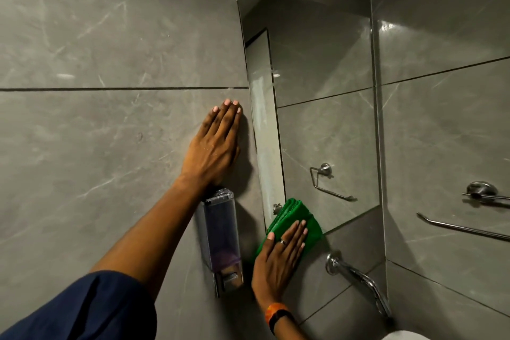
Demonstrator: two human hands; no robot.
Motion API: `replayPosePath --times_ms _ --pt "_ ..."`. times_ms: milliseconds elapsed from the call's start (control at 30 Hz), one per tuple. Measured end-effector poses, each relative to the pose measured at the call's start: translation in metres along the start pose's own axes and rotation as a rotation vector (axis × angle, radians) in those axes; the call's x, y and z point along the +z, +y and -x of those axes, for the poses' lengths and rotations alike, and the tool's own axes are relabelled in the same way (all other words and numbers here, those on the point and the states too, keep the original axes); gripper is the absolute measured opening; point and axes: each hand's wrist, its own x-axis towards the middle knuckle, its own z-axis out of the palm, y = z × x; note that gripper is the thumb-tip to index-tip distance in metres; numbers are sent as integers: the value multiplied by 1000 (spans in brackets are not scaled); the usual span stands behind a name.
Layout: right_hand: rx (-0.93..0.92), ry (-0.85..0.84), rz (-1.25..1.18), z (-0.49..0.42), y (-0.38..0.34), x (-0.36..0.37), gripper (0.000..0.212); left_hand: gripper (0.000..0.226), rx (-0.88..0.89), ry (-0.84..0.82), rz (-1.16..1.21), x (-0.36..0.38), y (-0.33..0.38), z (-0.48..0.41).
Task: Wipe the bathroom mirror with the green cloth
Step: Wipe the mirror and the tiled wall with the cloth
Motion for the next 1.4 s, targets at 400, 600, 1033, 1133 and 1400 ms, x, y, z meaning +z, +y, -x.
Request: replayPosePath --times_ms 400,600,1033,1133,1400 --pt "-140 69 -27 -51 -82 -16 73 71 20 15 -13 -4 -2 1" --pt "-202 100 -135 -103 -135 -28 70 68 -17 42 -64 -10 -5 4" --pt "-282 179 -225 -198 -237 -56 70 60 -51 86 -130 -16 -9 -5" --pt "-303 186 -221 -213 -252 -58 71 61 -59 84 -135 -17 -12 -8" --pt "-395 182 -244 -255 -297 -70 71 61 -110 100 -187 -41 -48 -24"
